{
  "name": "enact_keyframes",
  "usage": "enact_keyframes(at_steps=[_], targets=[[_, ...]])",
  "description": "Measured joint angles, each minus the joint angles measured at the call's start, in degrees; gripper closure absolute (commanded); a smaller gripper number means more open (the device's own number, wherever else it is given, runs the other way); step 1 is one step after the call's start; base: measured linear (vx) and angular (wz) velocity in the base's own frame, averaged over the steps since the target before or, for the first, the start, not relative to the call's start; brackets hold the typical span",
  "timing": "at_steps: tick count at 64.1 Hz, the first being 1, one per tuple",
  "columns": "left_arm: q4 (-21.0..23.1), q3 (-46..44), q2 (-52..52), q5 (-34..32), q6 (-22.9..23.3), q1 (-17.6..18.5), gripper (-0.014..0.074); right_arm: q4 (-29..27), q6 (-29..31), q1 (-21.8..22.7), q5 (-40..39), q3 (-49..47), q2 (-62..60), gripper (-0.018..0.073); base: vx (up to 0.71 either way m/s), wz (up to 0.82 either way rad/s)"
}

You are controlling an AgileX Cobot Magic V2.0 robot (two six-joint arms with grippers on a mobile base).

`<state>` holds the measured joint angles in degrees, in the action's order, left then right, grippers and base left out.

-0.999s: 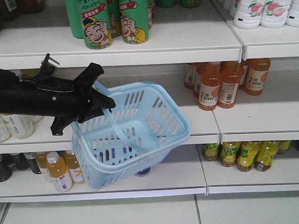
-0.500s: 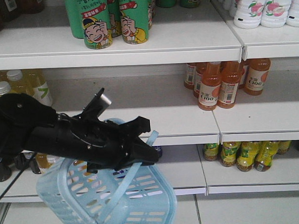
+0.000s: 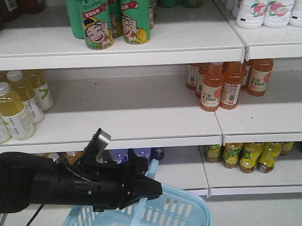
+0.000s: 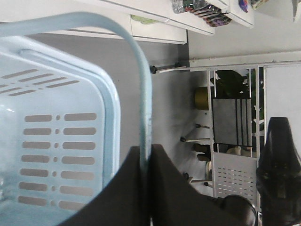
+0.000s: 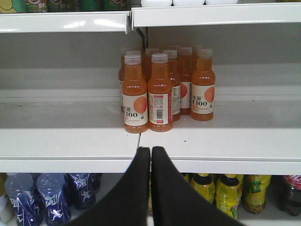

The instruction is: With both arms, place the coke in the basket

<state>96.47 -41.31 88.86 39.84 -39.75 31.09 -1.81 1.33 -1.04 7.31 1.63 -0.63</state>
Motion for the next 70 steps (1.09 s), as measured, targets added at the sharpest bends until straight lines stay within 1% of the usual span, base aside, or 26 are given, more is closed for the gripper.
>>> enact_keyframes(at_steps=[20, 70], targets=[[0.3, 0.5, 0.0, 0.2, -0.9, 0.0, 0.0604, 0.0, 0.0, 0.0, 0.0, 0.0, 0.0, 0.0569, 0.00, 0.00], [0.4, 0.5, 0.0, -0.1, -0.9, 0.0, 0.0603, 0.0, 0.0, 0.0, 0.0, 0.0, 0.0, 0.0569, 0.00, 0.00]])
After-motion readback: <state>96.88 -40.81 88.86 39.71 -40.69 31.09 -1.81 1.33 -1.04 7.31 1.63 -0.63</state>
